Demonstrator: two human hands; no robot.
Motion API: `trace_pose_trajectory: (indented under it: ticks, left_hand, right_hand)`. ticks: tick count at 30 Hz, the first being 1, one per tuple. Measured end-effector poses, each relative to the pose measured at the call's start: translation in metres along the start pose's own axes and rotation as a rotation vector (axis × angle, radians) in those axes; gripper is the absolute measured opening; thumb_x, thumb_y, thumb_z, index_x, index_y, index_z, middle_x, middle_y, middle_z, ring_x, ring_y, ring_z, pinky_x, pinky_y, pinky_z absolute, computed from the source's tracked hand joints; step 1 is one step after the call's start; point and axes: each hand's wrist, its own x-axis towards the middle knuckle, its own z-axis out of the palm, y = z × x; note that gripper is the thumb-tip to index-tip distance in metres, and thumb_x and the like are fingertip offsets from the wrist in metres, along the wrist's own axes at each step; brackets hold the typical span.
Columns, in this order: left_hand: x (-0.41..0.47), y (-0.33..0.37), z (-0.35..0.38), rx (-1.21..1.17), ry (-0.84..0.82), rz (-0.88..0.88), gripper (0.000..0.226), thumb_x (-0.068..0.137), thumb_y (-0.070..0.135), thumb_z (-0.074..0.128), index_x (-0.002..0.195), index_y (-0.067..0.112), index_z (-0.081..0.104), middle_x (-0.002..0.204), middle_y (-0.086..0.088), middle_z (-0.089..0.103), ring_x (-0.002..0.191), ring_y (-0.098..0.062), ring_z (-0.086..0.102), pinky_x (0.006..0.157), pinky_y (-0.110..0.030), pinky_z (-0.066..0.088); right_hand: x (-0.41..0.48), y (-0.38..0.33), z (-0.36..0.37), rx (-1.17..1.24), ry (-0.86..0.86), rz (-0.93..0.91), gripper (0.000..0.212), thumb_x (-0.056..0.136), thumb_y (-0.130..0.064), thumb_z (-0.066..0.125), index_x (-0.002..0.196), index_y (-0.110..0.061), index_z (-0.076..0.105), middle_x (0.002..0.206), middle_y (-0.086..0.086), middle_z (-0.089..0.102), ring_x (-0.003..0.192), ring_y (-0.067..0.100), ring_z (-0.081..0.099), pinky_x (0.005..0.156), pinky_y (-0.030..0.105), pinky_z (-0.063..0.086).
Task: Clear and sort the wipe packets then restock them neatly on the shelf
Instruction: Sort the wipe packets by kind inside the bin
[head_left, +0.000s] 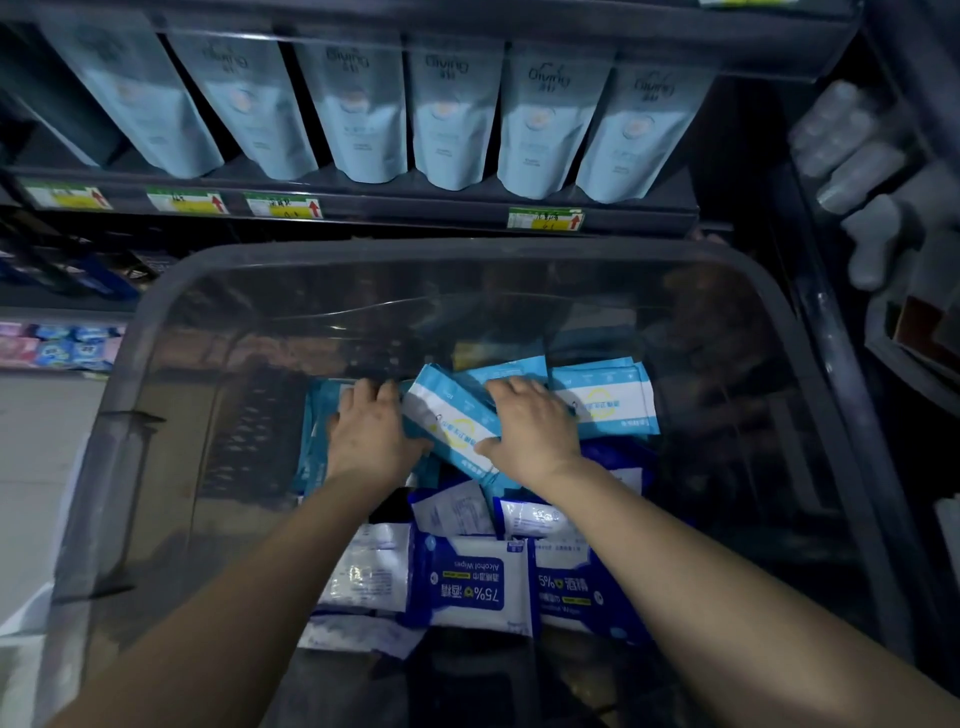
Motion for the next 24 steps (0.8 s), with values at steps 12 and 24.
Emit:
trace_pose_trajectory:
  ticks: [12, 24]
  left_hand:
    - [-0.013, 0.006, -0.025, -1.087, -0.527, 0.001, 0.034, 0.082, 0.007, 0.071, 0.111, 0.021, 0.060, 0.105, 0.002, 0.071, 0.094, -0.017, 0.069, 0.073, -0.027, 0.056]
    - [0.008, 0.012, -0.041, -0.102, -0.413, 0.391, 0.012, 0.085, 0.021, 0.067, 0.087, 0.019, 0.054, 0.080, 0.001, 0.061, 0.073, -0.016, 0.061, 0.062, -0.022, 0.046]
  right_hand:
    - [0.002, 0.001, -0.014, 1.163, -0.215, 0.238, 0.040, 0.075, -0.015, 0.081, 0.108, -0.021, 0.060, 0.112, -0.004, 0.068, 0.094, 0.011, 0.065, 0.076, 0.028, 0.056]
    - [-0.010, 0.005, -0.039, -0.012, 0.163, -0.242, 0.071, 0.075, -0.051, 0.073, 0.137, -0.029, 0.047, 0.131, -0.003, 0.049, 0.122, 0.022, 0.043, 0.102, 0.035, 0.026]
